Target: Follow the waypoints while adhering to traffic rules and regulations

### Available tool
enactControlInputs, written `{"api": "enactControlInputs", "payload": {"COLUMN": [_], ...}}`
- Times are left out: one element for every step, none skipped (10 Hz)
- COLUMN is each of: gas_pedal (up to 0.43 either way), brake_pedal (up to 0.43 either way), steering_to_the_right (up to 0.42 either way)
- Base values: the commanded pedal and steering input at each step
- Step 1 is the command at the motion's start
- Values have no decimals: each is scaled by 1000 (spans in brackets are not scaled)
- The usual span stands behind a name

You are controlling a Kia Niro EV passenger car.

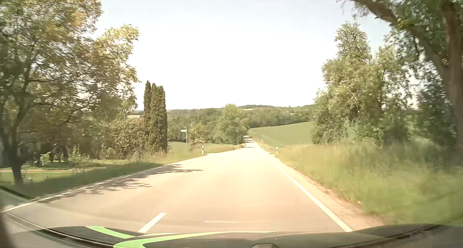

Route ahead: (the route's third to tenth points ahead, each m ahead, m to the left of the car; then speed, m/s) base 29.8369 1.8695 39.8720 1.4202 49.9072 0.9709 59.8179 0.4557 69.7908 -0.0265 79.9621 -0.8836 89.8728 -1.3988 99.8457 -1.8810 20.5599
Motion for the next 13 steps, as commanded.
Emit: {"api": "enactControlInputs", "payload": {"gas_pedal": [0, 0, 0, 0, 0, 0, 0, 0, 0, 0, 0, 0, 0], "brake_pedal": [152, 171, 189, 201, 201, 207, 213, 213, 220, 232, 232, 232, 232], "steering_to_the_right": [19, 19, 17, 15, 14, 13, 11, 11, 10, 10, 9, 8, 7]}}
